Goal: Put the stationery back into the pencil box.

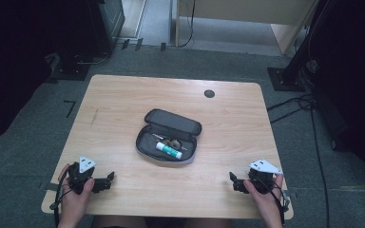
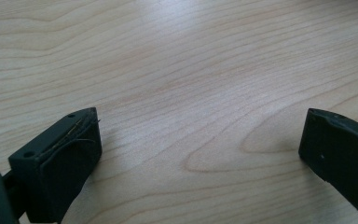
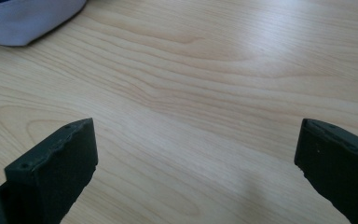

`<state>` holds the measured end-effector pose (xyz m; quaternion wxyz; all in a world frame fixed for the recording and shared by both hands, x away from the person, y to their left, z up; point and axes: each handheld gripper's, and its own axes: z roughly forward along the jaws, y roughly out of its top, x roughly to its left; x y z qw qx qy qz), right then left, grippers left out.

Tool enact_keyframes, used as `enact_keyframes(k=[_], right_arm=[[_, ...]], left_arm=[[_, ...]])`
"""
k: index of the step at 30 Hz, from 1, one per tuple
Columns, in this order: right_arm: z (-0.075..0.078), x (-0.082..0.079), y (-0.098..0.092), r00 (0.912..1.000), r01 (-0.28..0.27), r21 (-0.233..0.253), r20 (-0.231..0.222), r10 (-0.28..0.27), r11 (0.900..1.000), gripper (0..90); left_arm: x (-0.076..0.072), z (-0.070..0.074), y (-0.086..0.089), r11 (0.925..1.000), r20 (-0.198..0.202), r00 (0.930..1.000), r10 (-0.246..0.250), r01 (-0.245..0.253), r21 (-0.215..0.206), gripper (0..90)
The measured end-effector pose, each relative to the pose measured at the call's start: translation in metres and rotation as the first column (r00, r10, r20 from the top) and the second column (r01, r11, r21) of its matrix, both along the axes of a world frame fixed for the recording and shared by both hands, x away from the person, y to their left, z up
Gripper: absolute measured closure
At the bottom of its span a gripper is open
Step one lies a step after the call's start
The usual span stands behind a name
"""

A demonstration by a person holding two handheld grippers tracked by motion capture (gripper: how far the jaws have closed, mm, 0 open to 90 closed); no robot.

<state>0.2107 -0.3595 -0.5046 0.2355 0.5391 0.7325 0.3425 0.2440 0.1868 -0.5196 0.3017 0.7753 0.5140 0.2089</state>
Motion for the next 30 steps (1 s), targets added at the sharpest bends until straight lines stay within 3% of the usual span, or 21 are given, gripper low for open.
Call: enact_keyframes(k=[12, 22, 30], right_arm=[[-0.006, -0.012, -0.025, 0.9975, 0.066, -0.004, -0.025, -0.066, 0.998, 0.0], [-0.018, -0.018, -0.043, 0.9902, 0.123, -0.043, -0.062, -0.125, 0.991, 0.0], [-0.022, -0.022, -0.051, 0.9869, 0.146, -0.022, -0.066, -0.147, 0.989, 0.0]], left_arm=[[0.0, 0.0, 0.0, 1.0, 0.0, 1.0, 0.0, 0.0, 0.0, 0.0], [0.0, 0.0, 0.0, 1.0, 0.0, 1.0, 0.0, 0.0, 0.0, 0.0], [0.0, 0.0, 0.0, 1.0, 0.0, 1.0, 0.0, 0.0, 0.0, 0.0]])
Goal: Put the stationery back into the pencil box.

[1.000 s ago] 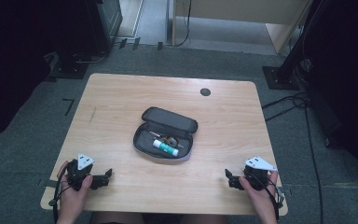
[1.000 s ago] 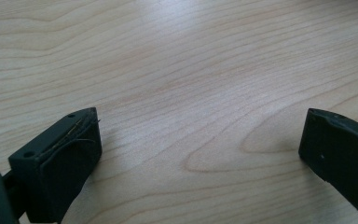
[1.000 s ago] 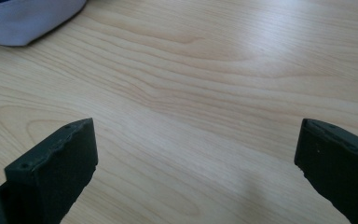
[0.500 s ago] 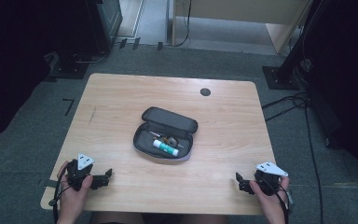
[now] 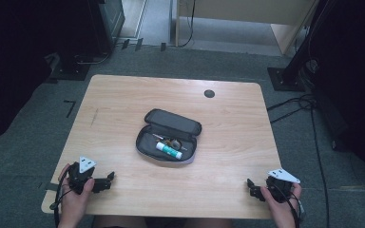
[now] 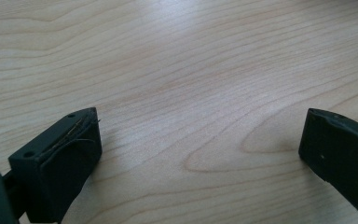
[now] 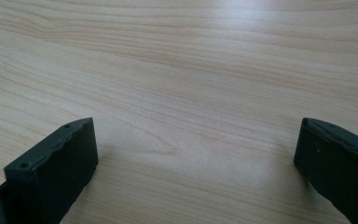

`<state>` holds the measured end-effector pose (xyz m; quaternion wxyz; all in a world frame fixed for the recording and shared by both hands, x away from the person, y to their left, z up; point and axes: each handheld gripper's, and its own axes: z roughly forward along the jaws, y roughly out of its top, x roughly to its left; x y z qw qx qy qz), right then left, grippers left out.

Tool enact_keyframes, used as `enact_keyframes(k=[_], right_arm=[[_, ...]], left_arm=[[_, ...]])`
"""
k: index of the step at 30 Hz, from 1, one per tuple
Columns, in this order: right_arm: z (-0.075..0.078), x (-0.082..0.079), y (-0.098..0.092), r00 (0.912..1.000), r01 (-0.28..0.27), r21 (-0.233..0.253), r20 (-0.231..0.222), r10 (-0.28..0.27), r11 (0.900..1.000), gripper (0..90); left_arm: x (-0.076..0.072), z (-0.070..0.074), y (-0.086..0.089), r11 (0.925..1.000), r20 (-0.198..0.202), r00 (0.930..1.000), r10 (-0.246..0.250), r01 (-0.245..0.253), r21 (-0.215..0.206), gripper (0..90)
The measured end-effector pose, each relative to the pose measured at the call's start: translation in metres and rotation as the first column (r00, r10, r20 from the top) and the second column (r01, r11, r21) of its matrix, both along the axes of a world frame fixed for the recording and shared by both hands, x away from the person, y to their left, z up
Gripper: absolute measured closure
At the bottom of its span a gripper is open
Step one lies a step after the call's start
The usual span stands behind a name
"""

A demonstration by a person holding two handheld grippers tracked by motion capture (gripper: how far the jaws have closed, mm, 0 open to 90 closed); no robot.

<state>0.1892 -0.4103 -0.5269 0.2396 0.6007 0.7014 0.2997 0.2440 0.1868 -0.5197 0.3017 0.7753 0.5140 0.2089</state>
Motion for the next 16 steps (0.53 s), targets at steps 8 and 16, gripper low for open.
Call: enact_keyframes(k=[8, 16], right_arm=[[-0.0003, 0.002, -0.0009, 0.9997, -0.025, 0.003, -0.001, 0.025, 1.0, 0.0], [-0.0002, 0.0018, 0.0006, 1.0, -0.01, 0.002, 0.001, 0.01, 1.0, 0.0]], left_arm=[[-0.0001, -0.0001, 0.0001, 1.0, 0.0, 1.0, 0.0, 0.0, 0.0, 0.0], [0.0, -0.0001, 0.0001, 1.0, 0.001, 1.0, 0.0, 0.0, -0.001, 0.0]])
